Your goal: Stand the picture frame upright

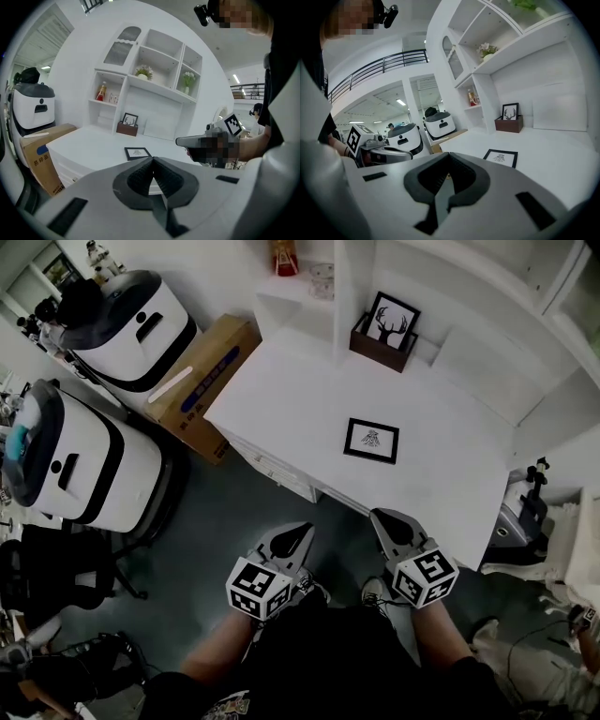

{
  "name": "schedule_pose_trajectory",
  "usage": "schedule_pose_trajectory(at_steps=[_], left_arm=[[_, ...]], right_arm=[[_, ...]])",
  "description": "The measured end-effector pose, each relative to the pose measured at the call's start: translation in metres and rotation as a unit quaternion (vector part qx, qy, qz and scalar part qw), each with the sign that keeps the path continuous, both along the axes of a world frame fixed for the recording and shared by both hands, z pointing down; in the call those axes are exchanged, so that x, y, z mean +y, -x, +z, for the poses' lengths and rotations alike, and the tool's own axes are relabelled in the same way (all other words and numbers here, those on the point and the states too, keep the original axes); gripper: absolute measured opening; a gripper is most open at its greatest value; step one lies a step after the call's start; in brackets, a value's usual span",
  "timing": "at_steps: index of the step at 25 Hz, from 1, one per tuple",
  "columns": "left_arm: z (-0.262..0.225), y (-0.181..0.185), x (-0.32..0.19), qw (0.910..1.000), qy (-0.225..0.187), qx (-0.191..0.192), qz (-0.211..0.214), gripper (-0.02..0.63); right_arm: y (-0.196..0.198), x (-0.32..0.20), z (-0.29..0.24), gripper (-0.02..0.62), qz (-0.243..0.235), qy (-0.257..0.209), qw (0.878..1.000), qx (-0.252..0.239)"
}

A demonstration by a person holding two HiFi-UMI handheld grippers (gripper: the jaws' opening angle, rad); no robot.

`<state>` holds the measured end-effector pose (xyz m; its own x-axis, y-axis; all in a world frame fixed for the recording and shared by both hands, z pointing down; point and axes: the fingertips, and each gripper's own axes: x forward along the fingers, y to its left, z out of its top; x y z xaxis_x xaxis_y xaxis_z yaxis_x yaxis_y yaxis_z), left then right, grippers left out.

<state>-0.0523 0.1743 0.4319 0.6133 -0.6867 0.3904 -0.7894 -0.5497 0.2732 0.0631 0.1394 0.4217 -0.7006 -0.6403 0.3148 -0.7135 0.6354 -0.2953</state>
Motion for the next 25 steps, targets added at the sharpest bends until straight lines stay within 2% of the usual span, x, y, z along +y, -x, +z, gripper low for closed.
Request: schedule_pose_trajectory(at_steps=[10,19,25], left_arm=[[-0.003,0.025,-0.009,0.9990,-0.009,0.006,0.044,0.006],[-0.002,0.032,-0.021,0.9991,-0.011,0.020,0.036,0.006],[-0.005,0.026,-0.038,0.9993,-0.011,0.016,0.033,0.005]], right_arm=[[0.032,-0.006,0.004,0.003,0.031,0.000,0.999,0.016],[0.029,-0.015,0.000,0.003,0.040,-0.002,0.999,0.038],[0.017,-0.038,0.003,0.003,0.044,0.007,0.998,0.043]])
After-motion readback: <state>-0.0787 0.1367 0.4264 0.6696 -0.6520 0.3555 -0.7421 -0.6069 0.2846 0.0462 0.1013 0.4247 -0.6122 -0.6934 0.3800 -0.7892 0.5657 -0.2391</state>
